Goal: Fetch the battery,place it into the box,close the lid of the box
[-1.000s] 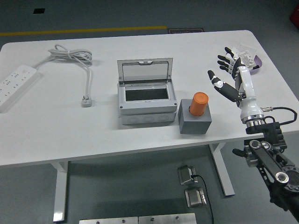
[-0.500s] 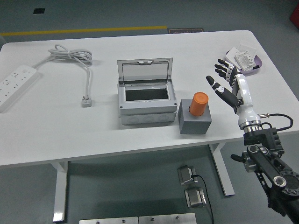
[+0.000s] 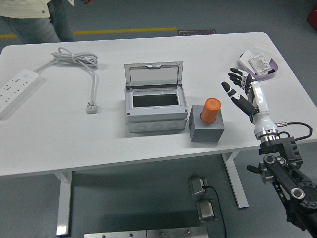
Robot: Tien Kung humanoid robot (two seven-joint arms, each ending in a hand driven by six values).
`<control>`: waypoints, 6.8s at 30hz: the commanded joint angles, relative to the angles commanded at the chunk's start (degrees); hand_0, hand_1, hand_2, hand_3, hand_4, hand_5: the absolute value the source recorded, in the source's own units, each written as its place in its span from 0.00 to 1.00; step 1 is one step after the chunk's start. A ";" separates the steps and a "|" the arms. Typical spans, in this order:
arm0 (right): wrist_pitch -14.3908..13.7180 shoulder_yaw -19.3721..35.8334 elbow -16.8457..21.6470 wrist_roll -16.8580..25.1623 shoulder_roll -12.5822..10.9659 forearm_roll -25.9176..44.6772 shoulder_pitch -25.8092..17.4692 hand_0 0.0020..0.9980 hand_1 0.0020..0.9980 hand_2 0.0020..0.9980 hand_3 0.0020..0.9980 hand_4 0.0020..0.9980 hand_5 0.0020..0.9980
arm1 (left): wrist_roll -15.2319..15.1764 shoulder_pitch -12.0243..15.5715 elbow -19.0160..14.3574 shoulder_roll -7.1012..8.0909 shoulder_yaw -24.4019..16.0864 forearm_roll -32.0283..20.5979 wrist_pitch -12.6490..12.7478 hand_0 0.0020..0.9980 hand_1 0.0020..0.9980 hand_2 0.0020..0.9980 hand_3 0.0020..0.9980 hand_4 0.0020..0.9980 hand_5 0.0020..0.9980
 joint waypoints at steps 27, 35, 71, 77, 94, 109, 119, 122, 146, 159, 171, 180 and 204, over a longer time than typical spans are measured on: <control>0.67 -5.38 -10.23 -0.39 3.08 -1.10 5.18 0.84 0.79 0.76 0.81 1.00 0.66 | 0.14 -0.41 0.00 -0.16 0.03 0.50 -0.20 0.63 0.67 0.70 0.73 0.69 0.50; 1.43 -5.81 -10.10 -4.37 3.62 -7.01 6.12 0.84 0.80 0.77 0.83 1.00 0.64 | 0.16 -0.56 0.00 -0.28 -0.06 0.37 -0.31 0.63 0.67 0.70 0.73 0.69 0.50; -7.33 -9.14 -13.34 7.65 7.91 4.81 4.65 0.84 0.80 0.79 0.88 0.89 0.33 | 0.53 -0.38 0.00 -0.92 0.38 0.52 -0.57 0.62 0.67 0.70 0.73 0.69 0.50; -7.93 -10.89 -13.26 8.58 8.41 5.86 4.50 0.84 0.81 0.81 0.88 0.89 0.33 | 0.49 -0.48 0.00 -1.08 0.19 0.79 -0.64 0.62 0.67 0.70 0.73 0.69 0.50; -8.22 -12.34 -13.89 8.51 8.71 6.08 4.44 0.81 0.79 0.78 0.86 0.88 0.33 | 0.24 -0.66 0.00 -1.10 0.27 1.13 -0.75 0.61 0.67 0.70 0.73 0.69 0.49; -7.95 -13.52 -14.38 8.04 8.60 6.13 4.30 0.77 0.76 0.73 0.81 0.74 0.20 | 0.04 -0.54 0.00 -1.07 0.20 1.39 -0.84 0.61 0.67 0.70 0.73 0.70 0.46; -8.39 -13.77 -14.32 7.81 8.58 6.09 4.23 0.75 0.75 0.72 0.79 0.73 0.20 | -0.12 -0.53 0.00 -0.99 0.09 1.52 -0.87 0.61 0.67 0.70 0.73 0.69 0.45; -8.54 -13.78 -14.29 7.75 8.59 6.22 4.20 0.72 0.73 0.69 0.78 0.68 0.17 | -0.19 -0.53 0.00 -0.99 0.12 1.47 -0.87 0.61 0.67 0.70 0.73 0.69 0.45; -9.92 -12.00 -13.99 7.18 7.90 8.74 4.27 0.56 0.49 0.47 0.50 0.00 0.00 | -1.91 -0.35 0.00 -1.12 0.11 0.39 -0.77 0.61 0.67 0.70 0.73 0.70 0.42; -11.33 -13.03 -12.56 6.08 7.72 8.82 4.97 0.55 0.46 0.45 0.44 0.02 0.00 | -2.02 -0.31 0.00 -1.09 0.04 0.22 -0.59 0.61 0.67 0.70 0.73 0.71 0.42; -12.47 -13.41 -10.95 4.81 6.85 7.70 6.77 0.40 0.31 0.36 0.33 0.00 0.00 | -1.77 -0.25 0.00 -0.84 -0.13 0.33 -0.41 0.61 0.67 0.70 0.73 0.71 0.42; -16.32 -13.20 -7.41 -2.84 4.48 -2.67 10.93 0.37 0.25 0.36 0.33 0.00 0.00 | -1.32 0.28 0.00 0.22 -0.31 -0.07 -0.06 0.61 0.67 0.70 0.73 0.72 0.43; -7.35 -16.43 -12.00 -28.27 10.88 -48.10 24.43 0.09 0.17 0.37 0.30 0.00 0.00 | 0.15 0.28 0.00 1.56 -0.56 -0.52 0.26 0.60 0.67 0.70 0.73 0.72 0.45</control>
